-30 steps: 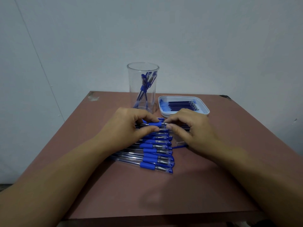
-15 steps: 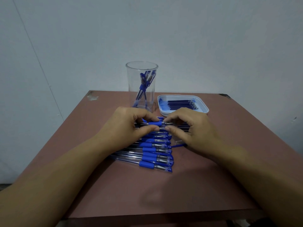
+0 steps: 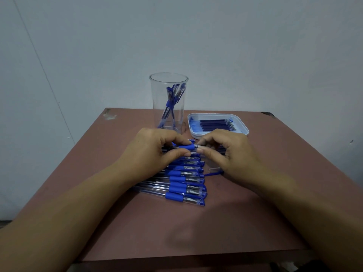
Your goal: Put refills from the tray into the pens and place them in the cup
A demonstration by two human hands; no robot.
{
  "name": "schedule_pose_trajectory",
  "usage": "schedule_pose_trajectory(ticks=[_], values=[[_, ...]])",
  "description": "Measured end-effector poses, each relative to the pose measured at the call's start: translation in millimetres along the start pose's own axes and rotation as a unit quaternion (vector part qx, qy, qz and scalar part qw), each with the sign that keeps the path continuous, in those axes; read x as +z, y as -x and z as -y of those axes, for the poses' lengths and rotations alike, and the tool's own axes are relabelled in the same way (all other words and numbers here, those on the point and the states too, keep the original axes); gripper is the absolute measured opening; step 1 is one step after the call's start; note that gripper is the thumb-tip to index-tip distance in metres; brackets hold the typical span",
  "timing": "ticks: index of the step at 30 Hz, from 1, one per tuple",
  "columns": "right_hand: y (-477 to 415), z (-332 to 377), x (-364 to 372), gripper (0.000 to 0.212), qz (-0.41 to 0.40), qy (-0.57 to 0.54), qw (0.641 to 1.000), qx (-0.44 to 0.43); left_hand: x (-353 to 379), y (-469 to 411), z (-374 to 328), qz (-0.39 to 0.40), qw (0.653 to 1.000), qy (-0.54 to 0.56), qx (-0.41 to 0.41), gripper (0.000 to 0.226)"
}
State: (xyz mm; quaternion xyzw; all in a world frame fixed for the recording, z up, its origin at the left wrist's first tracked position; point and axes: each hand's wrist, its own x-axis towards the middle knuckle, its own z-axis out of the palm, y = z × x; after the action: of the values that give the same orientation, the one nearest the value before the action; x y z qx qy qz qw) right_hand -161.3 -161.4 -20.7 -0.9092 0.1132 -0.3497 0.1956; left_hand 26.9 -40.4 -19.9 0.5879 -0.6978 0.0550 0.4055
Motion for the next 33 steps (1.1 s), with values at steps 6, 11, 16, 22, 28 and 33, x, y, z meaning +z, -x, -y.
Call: schedule_pose_trajectory(ticks=[6,11,16,22,28,33], values=[[4.0,-9.4,-24.1,0.019,0.054,0.017,0.997,0.047,-3.2,0.4,4.5,-0.016,1.000,0.010,-0.018,0.023],[11.9,-14.1,-38.4,0.015,0.210,0.047,0.972,0.094,-5.2,1.8,9.7,-0.011,1.000,0.002,-0.028,0.028],[10.4,-16.2,-45.9,0.010,0.194,0.023,0.968,0.158,-6.7,1.0,11.0,0.004,1.000,-0.015,-0.014,0.026],[8.5,-17.9,-44.5,0.014,0.051,-0.053,0.986,0.151,-7.4,-0.7,12.0,0.003,1.000,-0.018,-0.006,0.028],[4.5,-10.5,-28.8,0.024,0.025,-0.070,0.992,0.105,-6.7,-0.6,6.0,0.013,1.000,0.011,-0.002,0.030],[4.0,-5.1,-18.5,0.022,0.019,-0.074,0.993,0.085,-0.8,0.3,5.5,0.010,1.000,0.021,0.011,0.026]])
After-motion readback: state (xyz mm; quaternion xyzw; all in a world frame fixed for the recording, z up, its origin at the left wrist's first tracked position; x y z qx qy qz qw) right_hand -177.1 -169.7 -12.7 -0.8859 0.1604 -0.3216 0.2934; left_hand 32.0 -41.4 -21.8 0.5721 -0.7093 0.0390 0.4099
